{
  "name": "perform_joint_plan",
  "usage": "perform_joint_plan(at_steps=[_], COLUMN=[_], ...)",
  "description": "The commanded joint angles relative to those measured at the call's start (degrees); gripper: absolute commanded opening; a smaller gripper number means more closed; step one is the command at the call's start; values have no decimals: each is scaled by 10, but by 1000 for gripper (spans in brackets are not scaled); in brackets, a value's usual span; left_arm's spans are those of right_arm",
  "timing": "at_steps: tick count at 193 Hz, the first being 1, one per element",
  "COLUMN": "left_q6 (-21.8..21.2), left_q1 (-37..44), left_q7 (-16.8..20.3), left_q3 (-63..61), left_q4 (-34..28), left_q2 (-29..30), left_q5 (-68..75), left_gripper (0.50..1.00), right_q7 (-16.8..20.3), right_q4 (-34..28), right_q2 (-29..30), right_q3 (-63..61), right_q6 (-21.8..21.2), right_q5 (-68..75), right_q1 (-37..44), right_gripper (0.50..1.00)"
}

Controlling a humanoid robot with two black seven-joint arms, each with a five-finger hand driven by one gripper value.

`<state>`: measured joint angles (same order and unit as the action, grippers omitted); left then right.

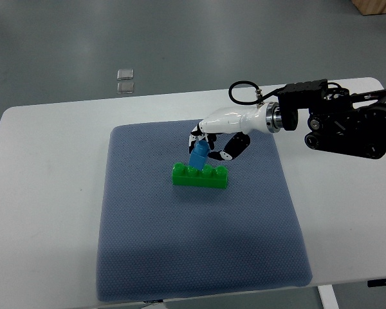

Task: Stack blue block on green block with right hand
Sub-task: 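Lower the blue block onto the green block's studs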

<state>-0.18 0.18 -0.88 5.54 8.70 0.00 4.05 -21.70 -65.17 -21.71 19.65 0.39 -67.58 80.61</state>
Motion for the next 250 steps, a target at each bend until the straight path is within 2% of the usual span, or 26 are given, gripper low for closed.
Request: perform_joint_plan(at_steps=[1,250], left_q6=[0,0], left_q1=[0,0], left_q7=[0,0], left_q3=[0,0], left_q4=[0,0], left_q2=[0,0], left_q5=[0,1], left_gripper=[1000,1000], right_q7=[1,-4], right_q4=[6,51], right_q2=[10,26], right_q3=[-1,-1], right_q6=[1,25], right_q5=[-10,-98], right_q1=[-4,-36], right_gripper=[500,500])
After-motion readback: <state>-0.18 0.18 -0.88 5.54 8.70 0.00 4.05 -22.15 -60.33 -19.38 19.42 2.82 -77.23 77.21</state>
